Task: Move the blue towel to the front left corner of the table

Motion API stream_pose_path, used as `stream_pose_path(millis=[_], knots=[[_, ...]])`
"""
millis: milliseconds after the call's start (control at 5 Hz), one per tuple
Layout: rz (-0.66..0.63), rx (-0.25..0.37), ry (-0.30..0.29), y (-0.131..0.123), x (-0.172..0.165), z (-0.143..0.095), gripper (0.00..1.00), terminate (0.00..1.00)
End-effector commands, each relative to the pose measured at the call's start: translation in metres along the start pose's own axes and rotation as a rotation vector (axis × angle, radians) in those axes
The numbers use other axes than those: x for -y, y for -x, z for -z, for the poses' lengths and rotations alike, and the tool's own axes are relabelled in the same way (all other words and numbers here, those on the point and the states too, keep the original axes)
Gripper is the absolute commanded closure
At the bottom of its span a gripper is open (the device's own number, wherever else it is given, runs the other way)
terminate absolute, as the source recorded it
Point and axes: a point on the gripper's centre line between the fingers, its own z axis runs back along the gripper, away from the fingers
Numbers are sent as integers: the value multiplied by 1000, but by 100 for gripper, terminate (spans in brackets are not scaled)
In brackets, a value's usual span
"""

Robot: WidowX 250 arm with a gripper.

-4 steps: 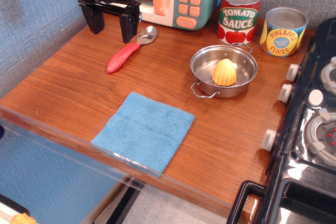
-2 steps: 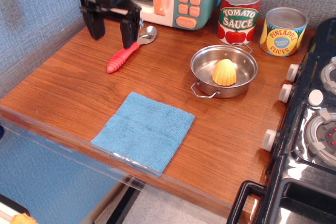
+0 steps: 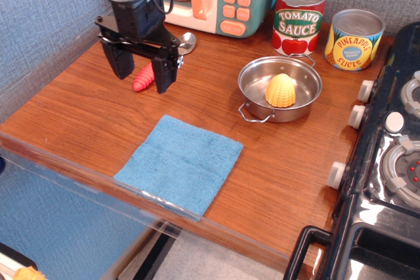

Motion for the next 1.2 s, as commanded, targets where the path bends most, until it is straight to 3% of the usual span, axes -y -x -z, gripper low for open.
stream_pose_path(millis=[0,200,600,1000], knots=[[49,-21,11,49,30,10,0,0],[77,-31,15,57,47,26,0,0],[146,-34,-38,56,74,39,0,0],[101,-92,-59,52,66,67,0,0]])
